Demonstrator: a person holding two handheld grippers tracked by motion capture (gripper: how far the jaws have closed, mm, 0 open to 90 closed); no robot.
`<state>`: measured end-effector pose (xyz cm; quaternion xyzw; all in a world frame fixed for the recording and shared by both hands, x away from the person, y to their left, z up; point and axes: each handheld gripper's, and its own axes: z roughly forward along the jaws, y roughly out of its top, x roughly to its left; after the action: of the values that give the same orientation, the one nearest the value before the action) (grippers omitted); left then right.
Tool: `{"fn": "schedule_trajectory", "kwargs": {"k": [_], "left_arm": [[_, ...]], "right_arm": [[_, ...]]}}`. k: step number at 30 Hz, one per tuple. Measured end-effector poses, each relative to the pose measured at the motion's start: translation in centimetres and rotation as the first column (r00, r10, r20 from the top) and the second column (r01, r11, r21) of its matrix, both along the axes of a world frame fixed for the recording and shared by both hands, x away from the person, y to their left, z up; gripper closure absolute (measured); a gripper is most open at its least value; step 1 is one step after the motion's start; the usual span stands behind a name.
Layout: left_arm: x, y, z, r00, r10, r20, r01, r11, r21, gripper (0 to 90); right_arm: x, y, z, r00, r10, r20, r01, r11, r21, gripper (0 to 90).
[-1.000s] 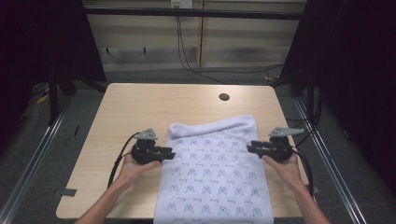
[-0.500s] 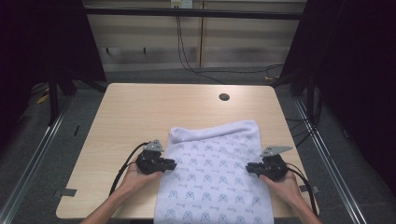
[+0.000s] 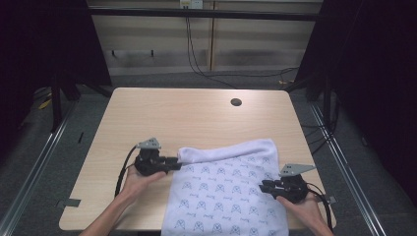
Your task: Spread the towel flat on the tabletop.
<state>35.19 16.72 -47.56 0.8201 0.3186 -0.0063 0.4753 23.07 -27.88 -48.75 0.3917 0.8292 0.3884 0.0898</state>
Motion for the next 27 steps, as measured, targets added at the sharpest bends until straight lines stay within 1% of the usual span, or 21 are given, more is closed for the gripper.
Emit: {"fn": "schedule_trajectory", "kwargs": {"k": [2, 5, 6, 7, 8, 9, 10, 11, 12, 13, 15, 16, 17, 19, 20, 21, 22, 23, 25, 26, 27], "left_arm": [[1.5, 0.0, -0.2, 0.9989, 0.036, -0.030, -0.037, 0.9990, -0.024, 56.4], [2.9, -0.8, -0.9, 0.9974, 0.053, -0.049, -0.053, 0.9986, 0.007, 50.3], [3.1, -1.1, -1.2, 0.9970, 0.061, -0.048, -0.061, 0.9981, 0.004, 50.6], [3.3, -1.4, -1.4, 0.9972, 0.046, -0.059, -0.047, 0.9989, -0.011, 53.8], [3.4, -1.8, -1.5, 0.9981, 0.023, -0.057, -0.023, 0.9997, -0.007, 60.8], [3.4, -2.2, -1.4, 0.9994, 0.009, -0.035, -0.008, 0.9998, 0.017, 70.9], [3.3, -2.6, -1.3, 0.9998, 0.020, -0.010, -0.019, 0.9988, 0.045, 80.8], [3.5, -2.8, -1.1, 0.9998, 0.020, -0.007, -0.019, 0.9993, 0.033, 85.0], [3.7, -2.9, -0.8, 0.9998, 0.020, 0.004, -0.020, 0.9994, 0.028, 85.9], [4.0, -2.9, -0.4, 0.9990, 0.031, 0.030, -0.032, 0.9990, 0.032, 86.2], [4.8, -2.7, 0.6, 0.9966, 0.068, 0.046, -0.067, 0.9977, -0.010, 86.2], [5.4, -2.6, 1.1, 0.9948, 0.080, 0.062, -0.079, 0.9966, -0.020, 86.3], [5.9, -2.6, 1.6, 0.9922, 0.095, 0.081, -0.095, 0.9955, -0.008, 86.2], [7.0, -2.7, 2.3, 0.9866, 0.120, 0.110, -0.121, 0.9927, 0.001, 85.1], [7.5, -2.9, 2.5, 0.9818, 0.144, 0.123, -0.147, 0.9889, 0.018, 81.2], [8.0, -3.1, 2.5, 0.9765, 0.182, 0.116, -0.187, 0.9817, 0.034, 73.4], [8.3, -3.2, 2.5, 0.9746, 0.198, 0.105, -0.203, 0.9786, 0.037, 65.2], [8.4, -3.2, 2.4, 0.9714, 0.215, 0.101, -0.219, 0.9752, 0.031, 61.6], [8.3, -2.7, 2.2, 0.9727, 0.218, 0.079, -0.221, 0.9749, 0.027, 57.5], [8.0, -2.5, 2.0, 0.9743, 0.211, 0.079, -0.214, 0.9763, 0.032, 56.5], [7.6, -2.2, 1.8, 0.9783, 0.194, 0.074, -0.196, 0.9802, 0.028, 57.7]], "right_arm": [[0.3, 0.2, 0.0, 1.0000, -0.003, 0.006, 0.003, 1.000, -0.002, 72.8], [0.4, 0.2, 0.0, 0.9999, -0.007, 0.014, 0.007, 1.000, -0.012, 71.7], [0.3, 0.2, 0.0, 0.9999, -0.006, 0.015, 0.006, 1.000, -0.007, 71.4], [0.3, 0.1, 0.1, 0.9998, -0.009, 0.017, 0.009, 1.000, -0.004, 71.2], [0.2, 0.1, 0.2, 0.9997, -0.010, 0.024, 0.010, 1.000, -0.002, 70.9], [0.2, 0.0, 0.3, 0.9996, -0.014, 0.025, 0.014, 1.000, 0.000, 70.5], [0.2, 0.0, 0.3, 0.9995, -0.018, 0.027, 0.018, 1.000, -0.001, 70.3], [0.2, -0.1, 0.3, 0.9993, -0.017, 0.034, 0.017, 1.000, 0.000, 70.2], [0.2, -0.2, 0.4, 0.9993, -0.015, 0.034, 0.014, 1.000, 0.002, 70.2], [0.2, -0.2, 0.4, 0.9993, -0.017, 0.032, 0.017, 1.000, 0.004, 70.2], [0.3, -0.3, 0.5, 0.9992, -0.021, 0.034, 0.021, 1.000, 0.006, 70.2], [0.3, -0.3, 0.6, 0.9992, -0.019, 0.034, 0.018, 1.000, 0.010, 70.2], [0.4, -0.3, 0.7, 0.9991, -0.023, 0.035, 0.023, 1.000, 0.010, 70.2], [0.5, -0.4, 0.7, 0.9990, -0.023, 0.039, 0.023, 1.000, 0.012, 70.1], [0.6, -0.4, 0.7, 0.9989, -0.025, 0.041, 0.025, 1.000, 0.010, 70.1], [0.7, -0.4, 0.7, 0.9989, -0.026, 0.039, 0.025, 1.000, 0.011, 69.8], [0.8, -0.5, 0.6, 0.9990, -0.030, 0.033, 0.030, 1.000, 0.006, 69.4], [0.9, -0.5, 0.6, 0.9990, -0.031, 0.030, 0.031, 1.000, 0.004, 69.4], [1.0, -0.7, 0.5, 0.9990, -0.033, 0.029, 0.033, 0.999, 0.004, 69.0], [1.0, -0.8, 0.5, 0.9988, -0.040, 0.030, 0.040, 0.999, 0.002, 68.6], [1.0, -0.9, 0.5, 0.9986, -0.045, 0.029, 0.045, 0.999, 0.001, 68.5]]}}
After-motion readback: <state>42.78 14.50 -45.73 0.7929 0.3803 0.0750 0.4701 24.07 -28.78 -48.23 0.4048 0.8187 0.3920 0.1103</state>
